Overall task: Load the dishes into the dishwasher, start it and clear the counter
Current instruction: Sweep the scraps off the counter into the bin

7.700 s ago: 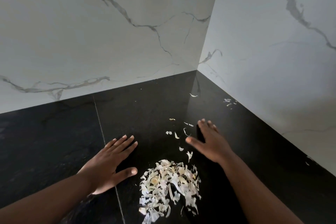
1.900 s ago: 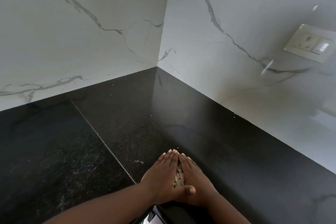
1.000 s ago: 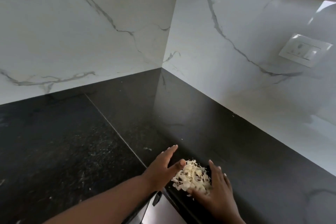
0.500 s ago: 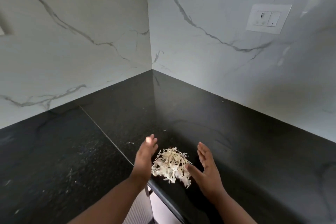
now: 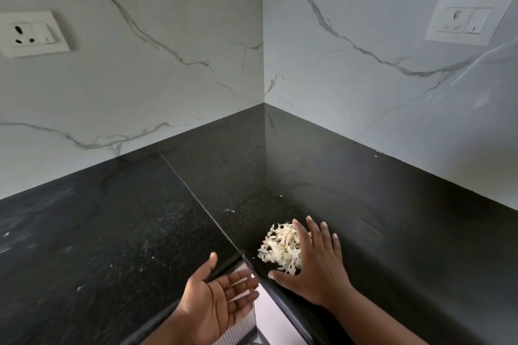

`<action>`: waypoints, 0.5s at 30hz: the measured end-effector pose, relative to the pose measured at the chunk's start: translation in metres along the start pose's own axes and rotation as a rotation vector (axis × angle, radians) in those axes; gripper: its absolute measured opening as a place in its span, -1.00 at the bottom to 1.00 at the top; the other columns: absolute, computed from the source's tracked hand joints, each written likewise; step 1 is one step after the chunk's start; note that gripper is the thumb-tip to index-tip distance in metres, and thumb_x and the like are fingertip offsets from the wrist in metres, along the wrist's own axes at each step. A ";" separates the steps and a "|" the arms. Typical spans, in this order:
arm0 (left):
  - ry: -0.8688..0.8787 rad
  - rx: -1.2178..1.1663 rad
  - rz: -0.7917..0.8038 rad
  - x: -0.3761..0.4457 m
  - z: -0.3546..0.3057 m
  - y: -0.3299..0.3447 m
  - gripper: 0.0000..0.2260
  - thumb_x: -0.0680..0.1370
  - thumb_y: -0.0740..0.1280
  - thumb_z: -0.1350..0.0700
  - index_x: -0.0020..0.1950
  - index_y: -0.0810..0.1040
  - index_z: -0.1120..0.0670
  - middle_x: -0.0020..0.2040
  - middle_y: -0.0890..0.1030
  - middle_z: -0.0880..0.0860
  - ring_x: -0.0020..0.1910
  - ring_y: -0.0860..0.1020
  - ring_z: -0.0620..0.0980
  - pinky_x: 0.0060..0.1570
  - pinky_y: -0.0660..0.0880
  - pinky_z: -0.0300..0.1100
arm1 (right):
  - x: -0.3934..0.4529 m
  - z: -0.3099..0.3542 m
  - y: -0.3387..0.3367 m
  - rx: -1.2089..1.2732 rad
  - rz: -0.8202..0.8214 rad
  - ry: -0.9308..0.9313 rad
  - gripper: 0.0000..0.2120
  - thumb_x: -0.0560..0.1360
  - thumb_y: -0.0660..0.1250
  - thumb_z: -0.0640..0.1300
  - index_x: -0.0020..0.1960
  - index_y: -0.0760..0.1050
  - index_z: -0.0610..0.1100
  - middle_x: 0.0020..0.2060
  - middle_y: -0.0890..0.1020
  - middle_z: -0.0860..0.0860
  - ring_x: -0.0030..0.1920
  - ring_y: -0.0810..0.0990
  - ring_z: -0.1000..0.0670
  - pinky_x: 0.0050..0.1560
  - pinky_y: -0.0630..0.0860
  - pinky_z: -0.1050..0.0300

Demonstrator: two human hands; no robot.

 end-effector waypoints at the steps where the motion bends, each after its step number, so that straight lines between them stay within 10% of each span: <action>1: -0.045 0.042 0.004 0.001 0.004 -0.002 -0.32 0.41 0.25 -0.25 0.15 0.61 0.35 0.22 0.58 0.31 0.08 0.60 0.29 0.08 0.47 0.08 | 0.007 0.003 0.000 -0.008 0.007 0.007 0.13 0.11 -0.05 0.72 0.50 -0.33 0.24 0.56 -0.25 0.06 0.53 -0.34 -0.12 0.48 -0.30 -0.20; 15: -0.326 0.228 -0.069 0.037 0.017 -0.002 -0.60 0.55 0.23 0.04 0.07 0.59 0.39 0.03 0.62 0.39 -0.09 0.59 0.33 0.00 0.45 0.06 | 0.053 0.050 0.025 -0.048 0.029 0.129 -0.04 0.13 -0.10 0.74 0.46 -0.08 0.40 0.57 -0.01 0.01 0.53 -0.26 -0.21 0.36 -0.39 -0.40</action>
Point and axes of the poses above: each hand's wrist, its own x-axis towards the middle knuckle, its own y-axis out of the palm, z = x × y, the point moved 4 cm from there along x, towards the middle knuckle
